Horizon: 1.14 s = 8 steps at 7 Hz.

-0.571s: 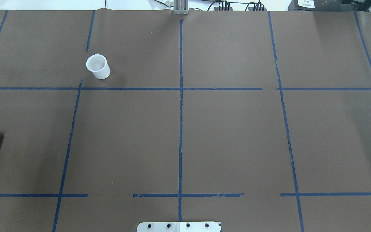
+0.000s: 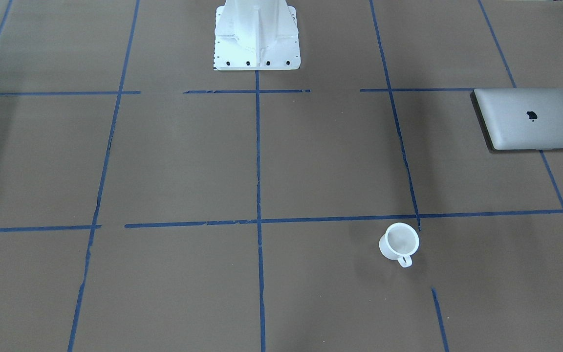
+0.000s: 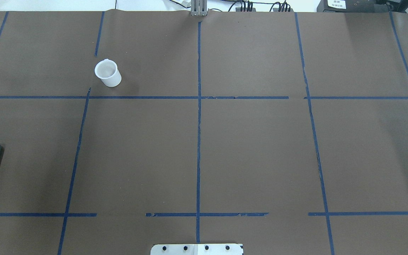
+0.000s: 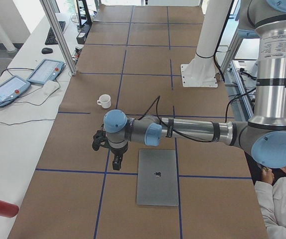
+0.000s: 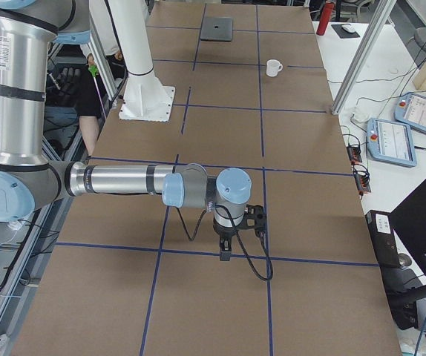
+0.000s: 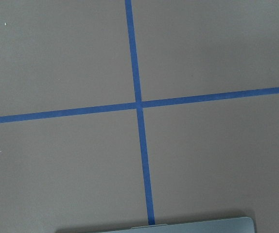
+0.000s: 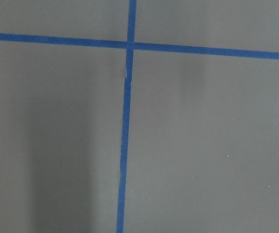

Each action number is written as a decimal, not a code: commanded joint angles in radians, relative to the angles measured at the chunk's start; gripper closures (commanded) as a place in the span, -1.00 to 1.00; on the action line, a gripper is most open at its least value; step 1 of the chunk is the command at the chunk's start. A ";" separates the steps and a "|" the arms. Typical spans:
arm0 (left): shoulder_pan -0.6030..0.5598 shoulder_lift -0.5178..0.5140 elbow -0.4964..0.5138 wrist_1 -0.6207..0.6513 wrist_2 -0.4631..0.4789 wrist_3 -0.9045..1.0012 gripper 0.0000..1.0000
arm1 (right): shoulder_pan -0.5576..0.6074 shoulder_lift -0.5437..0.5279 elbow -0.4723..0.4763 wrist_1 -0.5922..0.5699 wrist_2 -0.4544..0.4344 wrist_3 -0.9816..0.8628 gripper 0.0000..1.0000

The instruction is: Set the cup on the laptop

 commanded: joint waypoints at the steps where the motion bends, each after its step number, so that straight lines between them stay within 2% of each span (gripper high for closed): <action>1: 0.042 -0.073 0.016 -0.046 0.001 -0.049 -1.00 | 0.000 0.000 0.000 0.000 -0.001 0.000 -1.00; 2: 0.094 -0.196 0.068 -0.037 0.003 -0.083 -1.00 | 0.000 0.000 0.000 0.000 -0.001 0.000 -1.00; 4: 0.237 -0.414 0.239 -0.038 0.007 -0.185 -1.00 | 0.000 0.000 0.000 0.000 0.001 0.000 -1.00; 5: 0.256 -0.541 0.333 -0.043 0.007 -0.292 -0.99 | 0.000 0.000 0.000 0.000 0.001 0.000 -1.00; 7: 0.305 -0.689 0.433 -0.047 0.007 -0.485 -0.98 | 0.000 0.000 0.000 0.000 0.001 0.000 -1.00; 8: 0.364 -0.739 0.471 -0.084 0.010 -0.617 -0.98 | 0.000 0.000 0.000 0.000 0.001 0.000 -1.00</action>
